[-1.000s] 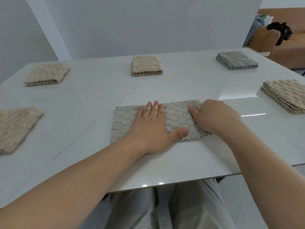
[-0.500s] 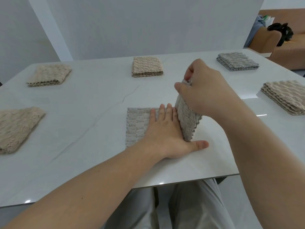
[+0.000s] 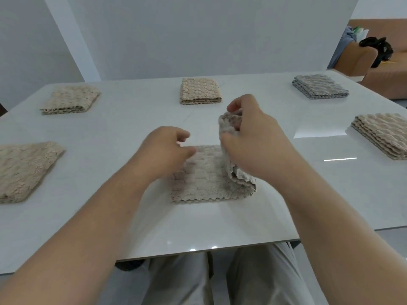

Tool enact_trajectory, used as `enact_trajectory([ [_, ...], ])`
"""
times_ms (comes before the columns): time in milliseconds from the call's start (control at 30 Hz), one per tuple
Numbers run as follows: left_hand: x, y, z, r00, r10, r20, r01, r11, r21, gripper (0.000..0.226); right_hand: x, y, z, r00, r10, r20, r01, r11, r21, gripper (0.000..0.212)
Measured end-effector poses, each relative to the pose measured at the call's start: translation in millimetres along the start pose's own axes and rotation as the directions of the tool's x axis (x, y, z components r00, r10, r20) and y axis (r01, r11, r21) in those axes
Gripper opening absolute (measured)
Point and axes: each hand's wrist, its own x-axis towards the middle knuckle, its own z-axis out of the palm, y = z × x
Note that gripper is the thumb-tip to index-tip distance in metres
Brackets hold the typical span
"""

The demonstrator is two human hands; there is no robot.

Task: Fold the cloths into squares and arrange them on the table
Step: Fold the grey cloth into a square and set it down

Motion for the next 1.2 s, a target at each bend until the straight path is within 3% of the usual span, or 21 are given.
enact_trajectory([
  [67, 3.5, -18.1, 0.1, 0.992, -0.083, -0.098, 0.081, 0.996, -0.031, 0.022, -5.6, -3.0, 15.7, 0.999, -0.014, 0.035, 0.014, 1.0, 0.003, 0.027],
  [133, 2.1, -29.2, 2.6, 0.984, -0.157, -0.089, 0.149, 0.985, -0.092, 0.006, -12.1, -5.5, 30.7, 0.996, -0.046, 0.072, 0.048, 0.999, -0.023, 0.035],
  [333, -3.1, -34.9, 7.3, 0.968, -0.185, -0.172, 0.161, 0.976, -0.146, 0.01, -24.3, -11.5, 59.3, 0.988, -0.053, 0.144, 0.059, 0.998, -0.037, 0.049],
  [600, -5.2, -38.5, 8.5, 0.962, -0.207, -0.18, 0.153, 0.949, -0.277, 0.011, -32.0, -15.6, 74.4, 0.985, -0.065, 0.159, 0.074, 0.996, -0.05, 0.048],
  [800, -2.3, -41.4, 10.1, 0.954, -0.261, -0.148, 0.168, 0.874, -0.455, 0.013, -34.2, -15.2, 81.7, 0.978, -0.055, 0.202, 0.068, 0.996, -0.055, 0.046],
  [967, -3.3, -35.5, 9.0, 0.95, -0.253, -0.182, 0.164, 0.902, -0.399, 0.027, -37.0, -13.5, 81.1, 0.96, -0.062, 0.273, 0.057, 0.998, 0.026, 0.044],
  [1100, -8.6, -37.2, 8.3, 0.962, -0.204, -0.183, 0.136, 0.936, -0.325, 0.023, -31.4, -7.3, 63.7, 0.988, 0.009, 0.154, -0.036, 0.984, 0.173, 0.033],
  [1200, -9.5, -35.8, 10.3, 0.958, -0.185, -0.218, 0.121, 0.953, -0.277, 0.022, -21.9, 5.3, 45.0, 1.0, -0.031, -0.004, 0.031, 0.999, 0.026, 0.031],
])
